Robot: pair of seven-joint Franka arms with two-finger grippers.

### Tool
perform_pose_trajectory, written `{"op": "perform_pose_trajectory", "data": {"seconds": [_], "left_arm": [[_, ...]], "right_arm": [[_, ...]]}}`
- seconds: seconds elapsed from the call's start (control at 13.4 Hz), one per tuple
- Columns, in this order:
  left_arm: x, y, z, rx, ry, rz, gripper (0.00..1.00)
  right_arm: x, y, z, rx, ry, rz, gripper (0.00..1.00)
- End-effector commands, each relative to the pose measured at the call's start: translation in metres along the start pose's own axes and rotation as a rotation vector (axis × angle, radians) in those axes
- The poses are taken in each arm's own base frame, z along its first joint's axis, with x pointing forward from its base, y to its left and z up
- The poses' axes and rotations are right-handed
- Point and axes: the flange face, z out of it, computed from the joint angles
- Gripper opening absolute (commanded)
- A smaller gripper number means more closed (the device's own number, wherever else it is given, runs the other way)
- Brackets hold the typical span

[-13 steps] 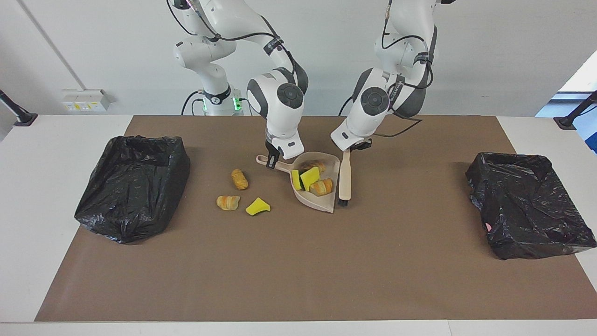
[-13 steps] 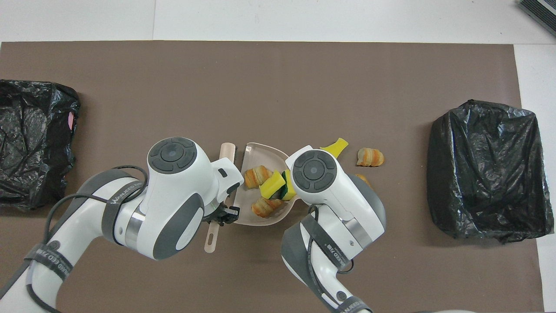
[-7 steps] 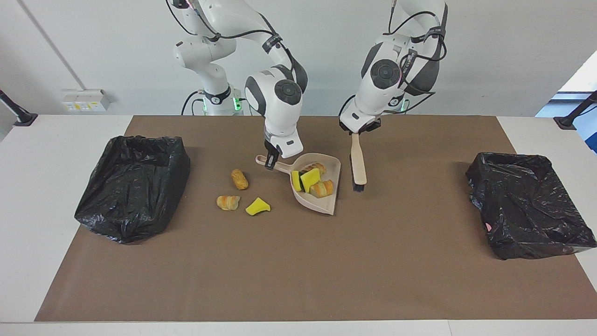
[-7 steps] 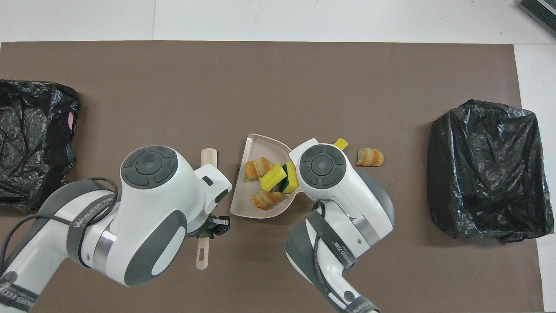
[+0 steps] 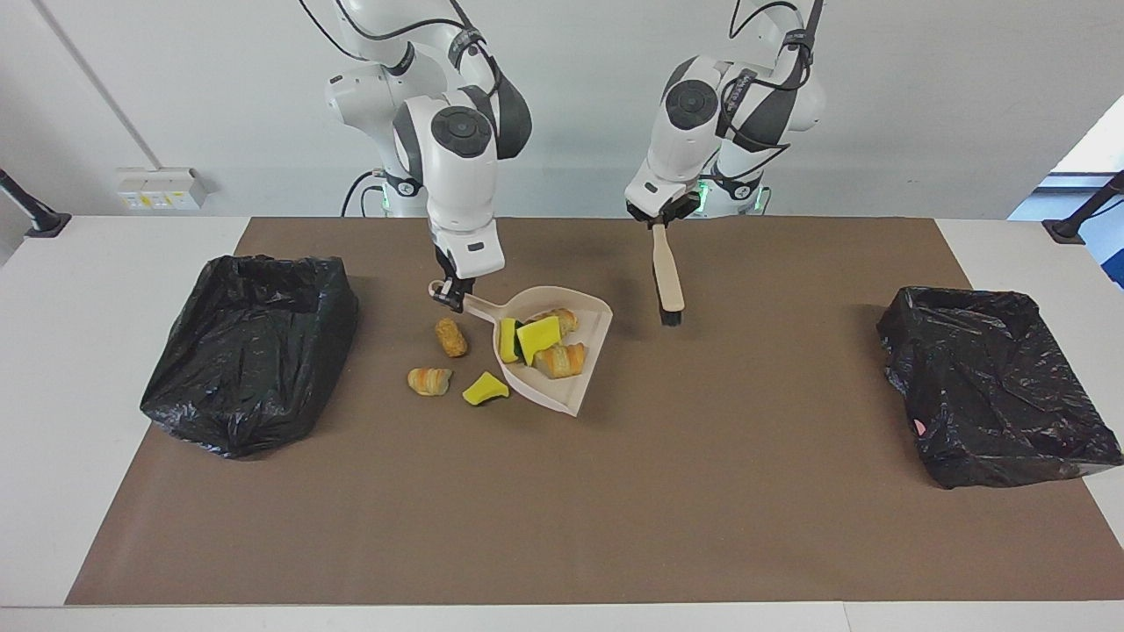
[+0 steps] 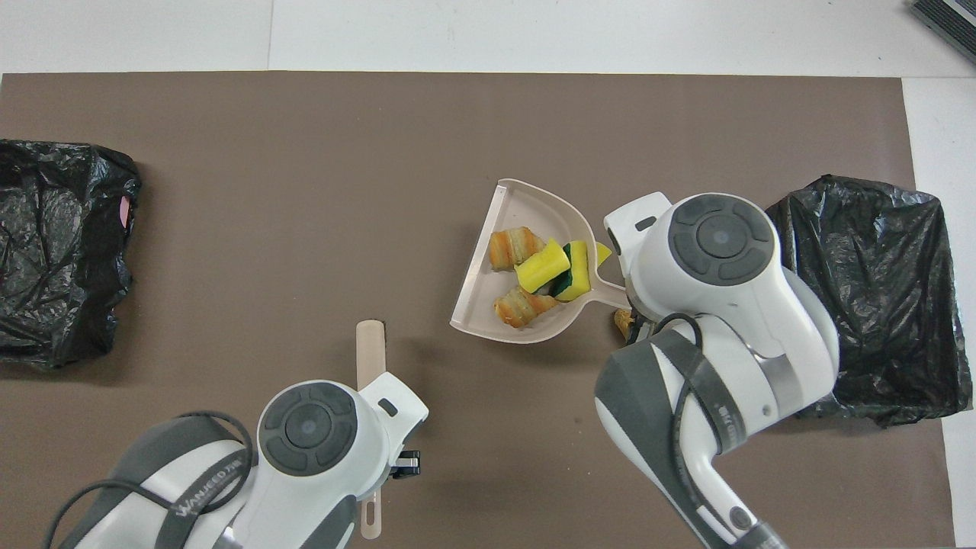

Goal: Sweep and dump trash in bin
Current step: 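Lift the dustpan with the right gripper and carry it over the black bag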

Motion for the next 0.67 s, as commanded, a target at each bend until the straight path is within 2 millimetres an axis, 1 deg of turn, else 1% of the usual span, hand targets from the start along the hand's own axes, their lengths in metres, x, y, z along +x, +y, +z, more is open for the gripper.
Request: {"op": "perform_pose_trajectory", "data": {"seconds": [0.0,0.07,0.15,0.22,0.3,0.37,0.45,0.6], "left_arm": [[-0.026,0.008,0.022,-0.015,0.027,-0.027,0.00],[-0.034,0.015,0.031,-0.028,0.013,-0.020,0.00],[-0.040,0.024,0.036,-0.056,0.006,-0.027,0.00],[-0.046,0.033,0.044,-0.062,0.009,-0.031,0.00],[-0.050,0.039,0.051,-0.063,0.014,-0.040,0.00],[-0.055,0.044,0.058,-0.063,0.012,-0.027,0.00],[-0.059,0.049,0.063,-0.068,-0.009,-0.027,0.00],[-0.060,0.049,0.075,-0.057,-0.037,-0.028,0.00]], "right_arm": [[-0.047,0.020,-0.032,0.015,0.020,-0.007,0.00],[-0.077,0.032,-0.044,0.013,0.026,0.006,0.00],[-0.106,0.044,-0.051,0.020,0.025,0.029,0.00],[-0.133,0.054,-0.059,0.026,0.024,0.034,0.00],[-0.156,0.064,-0.064,0.036,0.022,0.029,0.00],[-0.184,0.075,-0.065,0.050,0.022,0.024,0.00],[-0.218,0.086,-0.063,0.061,0.023,0.024,0.00],[-0.288,0.105,-0.056,0.068,0.033,0.003,0.00]]}}
